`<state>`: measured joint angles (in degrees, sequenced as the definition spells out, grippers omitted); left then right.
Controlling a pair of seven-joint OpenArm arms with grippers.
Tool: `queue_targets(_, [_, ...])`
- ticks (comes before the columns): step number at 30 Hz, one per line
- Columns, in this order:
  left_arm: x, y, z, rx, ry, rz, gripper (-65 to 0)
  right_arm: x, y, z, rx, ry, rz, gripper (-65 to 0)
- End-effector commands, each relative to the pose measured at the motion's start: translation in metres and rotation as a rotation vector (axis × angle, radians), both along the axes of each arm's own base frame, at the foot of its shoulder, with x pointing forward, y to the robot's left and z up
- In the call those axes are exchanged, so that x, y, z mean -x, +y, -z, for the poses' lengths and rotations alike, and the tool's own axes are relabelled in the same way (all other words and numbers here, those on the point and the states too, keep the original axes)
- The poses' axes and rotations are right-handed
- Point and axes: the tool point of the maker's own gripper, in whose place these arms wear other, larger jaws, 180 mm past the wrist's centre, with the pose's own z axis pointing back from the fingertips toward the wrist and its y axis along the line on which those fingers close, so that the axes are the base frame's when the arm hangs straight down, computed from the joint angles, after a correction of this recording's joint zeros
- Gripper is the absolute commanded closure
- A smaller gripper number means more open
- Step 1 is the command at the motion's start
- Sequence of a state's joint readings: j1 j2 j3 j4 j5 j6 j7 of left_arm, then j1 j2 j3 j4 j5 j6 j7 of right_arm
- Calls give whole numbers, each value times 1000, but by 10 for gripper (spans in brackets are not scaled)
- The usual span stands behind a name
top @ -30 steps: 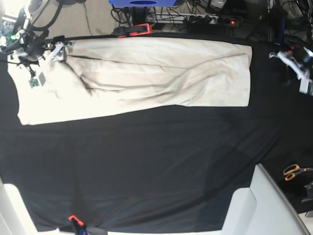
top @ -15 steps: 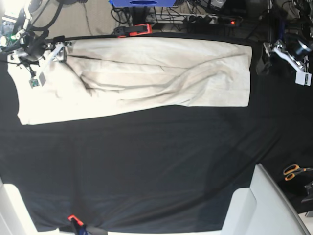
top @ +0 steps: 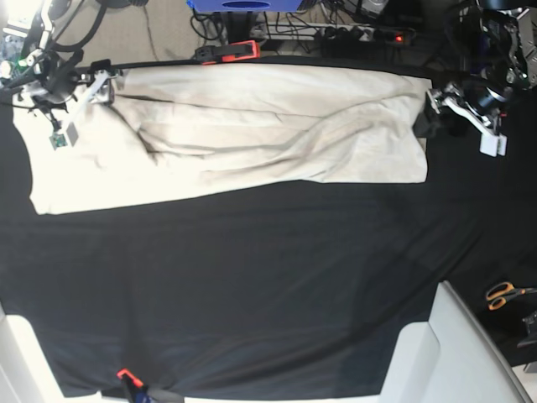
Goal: Fold the T-shirt properly
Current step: 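Grasp the shirt's side edge with the left gripper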
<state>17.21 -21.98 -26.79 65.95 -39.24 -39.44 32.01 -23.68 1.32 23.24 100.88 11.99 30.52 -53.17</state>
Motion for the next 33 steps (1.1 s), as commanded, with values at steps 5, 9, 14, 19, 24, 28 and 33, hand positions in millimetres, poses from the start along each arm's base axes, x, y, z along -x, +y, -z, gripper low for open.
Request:
queue_targets(5, [-6, -4, 1, 31, -23, -21, -586, -6, -2, -7, 5, -32, -5, -390])
queue_targets(9, [-4, 2, -1, 19, -23, -26, -586, -6, -2, -7, 5, -32, -5, -390])
queue_targets(14, [-3, 25, -13, -24, -34, -45, -586, -7, -1, -6, 3, -32, -8, -390])
queue_targets(19, [-1, 16, -7, -1, -29, -53, -586, -9, 0, -7, 0, -35, -10, -390])
queue_targets(24, [-1, -6, 2, 43, -25, -45, -586, -9, 0, -7, 0, -35, -10, -390])
queue_targets(28, [-3, -23, 11, 69, -4, -8, -586, -8, 1, -6, 0, -33, -11, -390])
queue_targets(33, [-4, -22, 24, 99, 25, -45, -586, -7, -1, -6, 2, -32, -7, -392])
